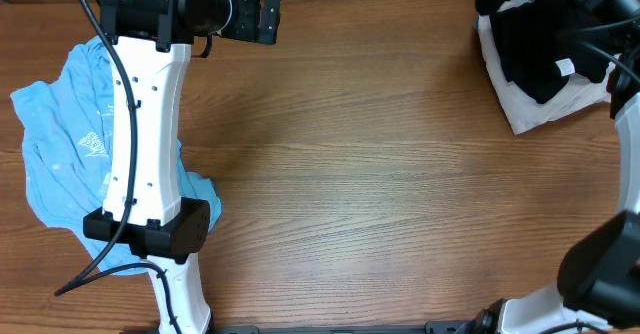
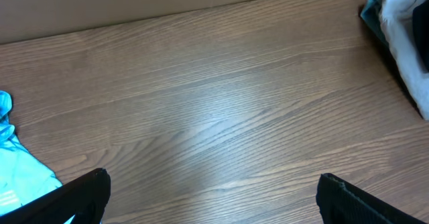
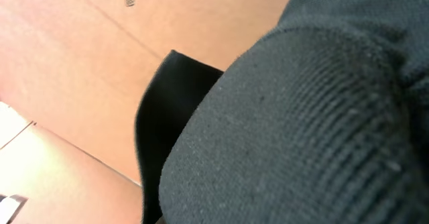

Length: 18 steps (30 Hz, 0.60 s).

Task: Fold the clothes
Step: 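Carry the bundle with the right gripper onto the top-right stack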

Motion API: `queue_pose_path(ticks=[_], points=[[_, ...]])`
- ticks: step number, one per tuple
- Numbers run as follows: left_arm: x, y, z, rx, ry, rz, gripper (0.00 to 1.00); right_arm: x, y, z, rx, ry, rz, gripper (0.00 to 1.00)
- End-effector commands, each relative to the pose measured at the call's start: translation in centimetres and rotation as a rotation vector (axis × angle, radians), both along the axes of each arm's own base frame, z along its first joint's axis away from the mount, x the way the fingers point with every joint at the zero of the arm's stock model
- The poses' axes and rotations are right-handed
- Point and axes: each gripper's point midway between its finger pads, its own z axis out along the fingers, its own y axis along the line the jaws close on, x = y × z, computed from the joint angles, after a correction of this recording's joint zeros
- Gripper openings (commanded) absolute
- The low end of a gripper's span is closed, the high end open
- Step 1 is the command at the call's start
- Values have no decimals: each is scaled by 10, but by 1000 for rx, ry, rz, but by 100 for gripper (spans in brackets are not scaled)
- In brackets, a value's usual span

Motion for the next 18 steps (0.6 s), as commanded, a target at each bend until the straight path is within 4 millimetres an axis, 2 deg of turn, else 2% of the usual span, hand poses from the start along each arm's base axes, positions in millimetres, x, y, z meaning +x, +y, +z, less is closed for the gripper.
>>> queue_pose_path(ticks=[1, 7, 10, 11, 12, 13, 14, 18], points=[[4, 1, -6, 22, 3, -12, 100, 16, -35, -13, 23, 0, -71, 4], [4, 1, -6, 22, 3, -12, 100, 25, -93, -63, 61, 80, -164, 4], [4, 0, -6, 22, 2, -13, 100, 25, -121, -101, 88, 162, -201, 4], [4, 0, -6, 22, 2, -13, 100, 24, -126, -115, 87, 190, -195, 12], [4, 0, -6, 21, 2, -13, 100, 23, -129, -129, 88, 223, -194, 27], [4, 0, -5, 21, 1, -13, 100, 21, -132, -148, 88, 274, -197, 53], [5, 0, -5, 21, -1, -13, 100, 18, -134, -164, 80, 317, -197, 63], [5, -1, -5, 15, -3, -12, 100, -2, -140, -227, 41, 535, -243, 90]])
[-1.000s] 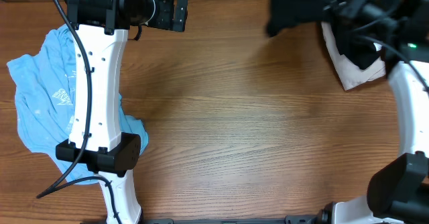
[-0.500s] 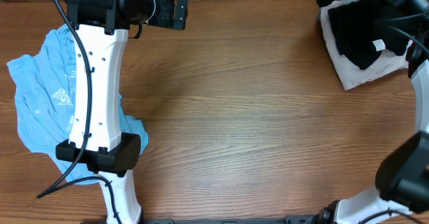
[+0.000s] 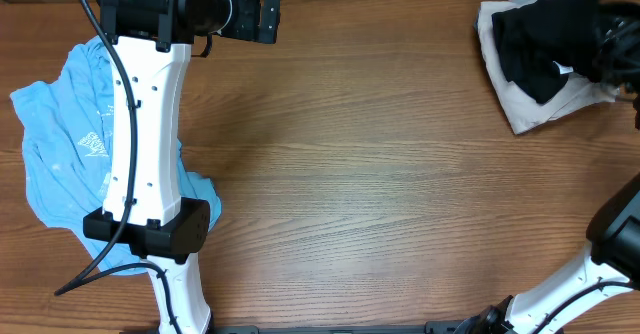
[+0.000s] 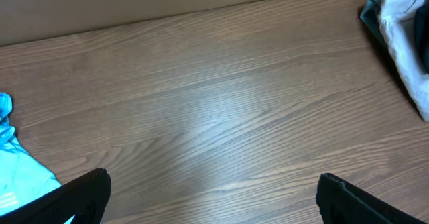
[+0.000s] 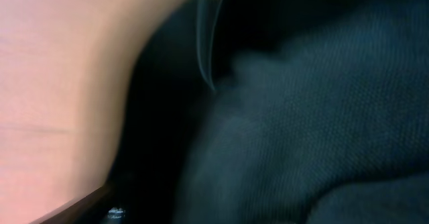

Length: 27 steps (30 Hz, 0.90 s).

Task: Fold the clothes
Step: 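Carry the bundle with the right gripper onto the top-right stack, then press the bundle onto the stack and open the right gripper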

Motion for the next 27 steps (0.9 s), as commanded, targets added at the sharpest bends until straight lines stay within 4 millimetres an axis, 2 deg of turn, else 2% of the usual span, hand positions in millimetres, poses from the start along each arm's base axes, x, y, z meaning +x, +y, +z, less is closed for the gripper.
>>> queue_pose_path(ticks=[1, 2, 7, 13, 17, 20, 27], points=[[4, -1, -5, 16, 3, -12, 100, -8, -6, -29, -140, 90, 16, 96], [4, -1, -6, 16, 4, -12, 100, -13, -8, -35, -150, 118, 14, 100], [4, -1, -6, 17, 4, -13, 100, -34, -21, -42, -120, 190, -16, 100], [4, -1, -6, 17, 3, -13, 100, -65, -35, -20, -121, 248, -82, 100], [4, 0, -6, 18, 3, -13, 100, -79, -31, 2, -168, 258, -92, 100], [4, 0, -6, 20, 3, -15, 100, -83, -27, 10, -190, 261, -89, 100], [4, 0, -6, 22, 2, -14, 100, -92, -19, -1, -169, 334, -83, 100]])
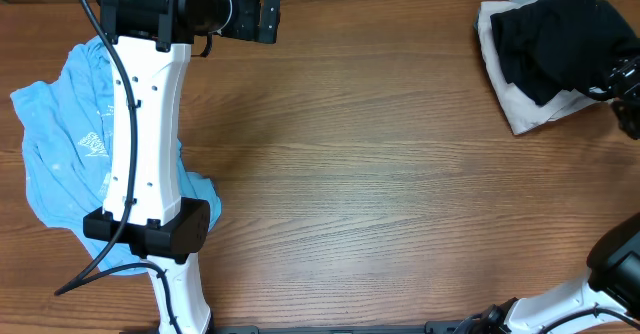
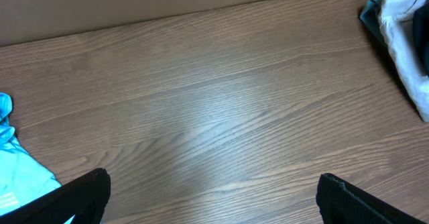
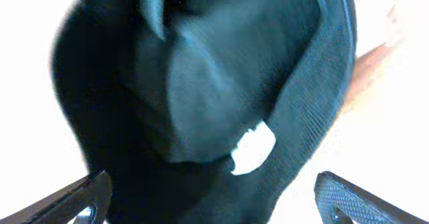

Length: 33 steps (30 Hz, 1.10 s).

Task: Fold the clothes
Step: 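Press the bundle onto the stack and open the right gripper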

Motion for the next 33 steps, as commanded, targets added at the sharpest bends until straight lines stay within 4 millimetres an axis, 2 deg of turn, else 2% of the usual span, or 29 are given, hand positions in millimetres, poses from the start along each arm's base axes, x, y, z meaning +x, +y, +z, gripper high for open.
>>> queue_pose_path(ticks=[1, 6, 11, 15, 19, 23, 26, 30, 33], points=[[4, 0, -5, 22, 1, -13, 100, 0, 0, 10, -40, 2, 4, 100], [4, 0, -5, 23, 1, -13, 100, -7, -1, 34, -98, 35, 40, 100], [4, 0, -5, 23, 0, -13, 100, -10, -4, 82, -247, 67, 63, 100], [4, 0, -5, 22, -1, -13, 100, 6, -11, 109, -401, 38, 47, 100], [7, 0, -3, 20, -12, -13, 100, 33, -27, 110, -622, 71, -21, 100], [10, -1, -1, 17, -29, -13, 100, 76, -30, 88, -707, 55, -34, 100], [10, -1, -1, 17, -29, -13, 100, 105, -28, 52, -723, 68, -20, 100], [9, -1, -1, 17, -26, -12, 100, 127, -20, -18, -682, 141, 22, 100], [9, 1, -2, 23, -25, -7, 100, 140, -1, -80, -628, 198, 84, 100]])
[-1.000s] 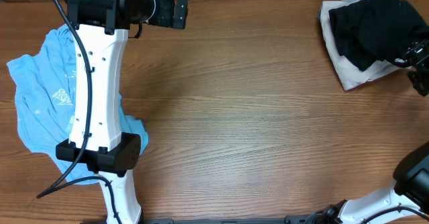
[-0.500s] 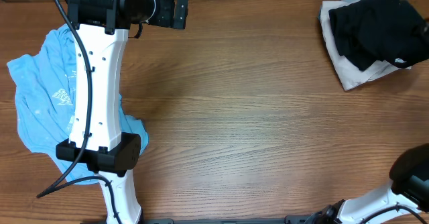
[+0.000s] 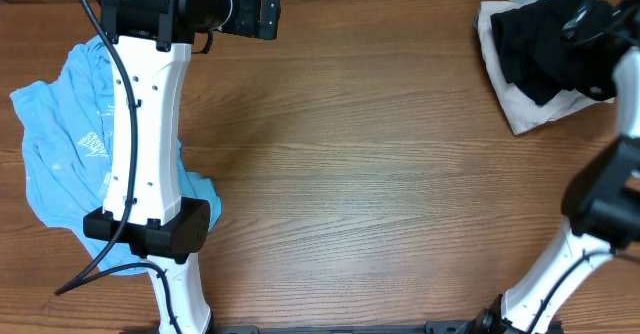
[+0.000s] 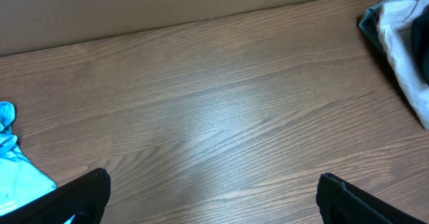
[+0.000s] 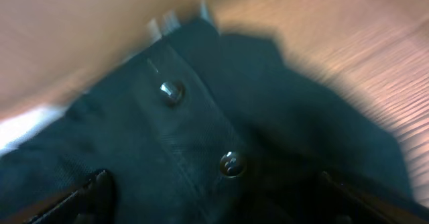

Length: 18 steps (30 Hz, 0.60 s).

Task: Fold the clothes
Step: 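Press the bundle onto the stack and open the right gripper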

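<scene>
A crumpled light-blue shirt (image 3: 60, 154) lies at the table's left side, and its edge shows in the left wrist view (image 4: 10, 160). A black garment (image 3: 540, 49) with two snap buttons (image 5: 231, 163) rests on a white garment (image 3: 525, 114) at the far right corner. My right gripper (image 3: 588, 19) hovers open right over the black cloth (image 5: 214, 197), with nothing between its fingertips (image 5: 87, 190). My left gripper (image 3: 262, 9) stands open above bare wood at the back (image 4: 211, 197).
The wooden table (image 3: 380, 174) stretches between the two piles. The left arm's white link (image 3: 140, 124) crosses over the blue shirt. A brown wall (image 4: 134, 9) runs along the table's far edge. The pile of black and white cloth shows at the left wrist view's right edge (image 4: 402, 43).
My right gripper was off the pile's right side by the table edge; now it is over the black garment, close above its buttons. The left wrist view has tilted up slightly.
At first my right gripper sat over the far-right pile, its view filled by black fabric. Then it was at the pile's right edge, then open and drawn back from the black garment. Now it is over that garment again. The blue shirt has not moved.
</scene>
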Motion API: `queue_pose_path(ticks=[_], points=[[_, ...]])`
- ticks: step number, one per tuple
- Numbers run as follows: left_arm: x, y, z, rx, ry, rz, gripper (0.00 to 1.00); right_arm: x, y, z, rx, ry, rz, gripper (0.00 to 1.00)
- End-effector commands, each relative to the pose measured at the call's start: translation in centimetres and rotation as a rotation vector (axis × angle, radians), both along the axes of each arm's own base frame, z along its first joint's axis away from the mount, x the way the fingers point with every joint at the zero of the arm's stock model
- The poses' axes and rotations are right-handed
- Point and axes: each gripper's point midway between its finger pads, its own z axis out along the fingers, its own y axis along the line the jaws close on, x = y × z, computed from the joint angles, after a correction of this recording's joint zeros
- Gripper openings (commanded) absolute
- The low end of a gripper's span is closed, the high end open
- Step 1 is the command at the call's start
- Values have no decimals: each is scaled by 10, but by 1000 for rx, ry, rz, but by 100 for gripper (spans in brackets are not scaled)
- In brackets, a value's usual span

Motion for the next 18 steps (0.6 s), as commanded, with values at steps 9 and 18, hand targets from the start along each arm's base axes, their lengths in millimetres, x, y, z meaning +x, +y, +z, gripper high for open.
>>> queue_pose_path(ticks=[9, 18], points=[[4, 4, -6, 40, 1, 2, 100, 6, 84, -185, 110, 302, 121, 100], [3, 4, -6, 40, 4, 2, 100, 24, 69, -53, 69, 158, 98, 100]])
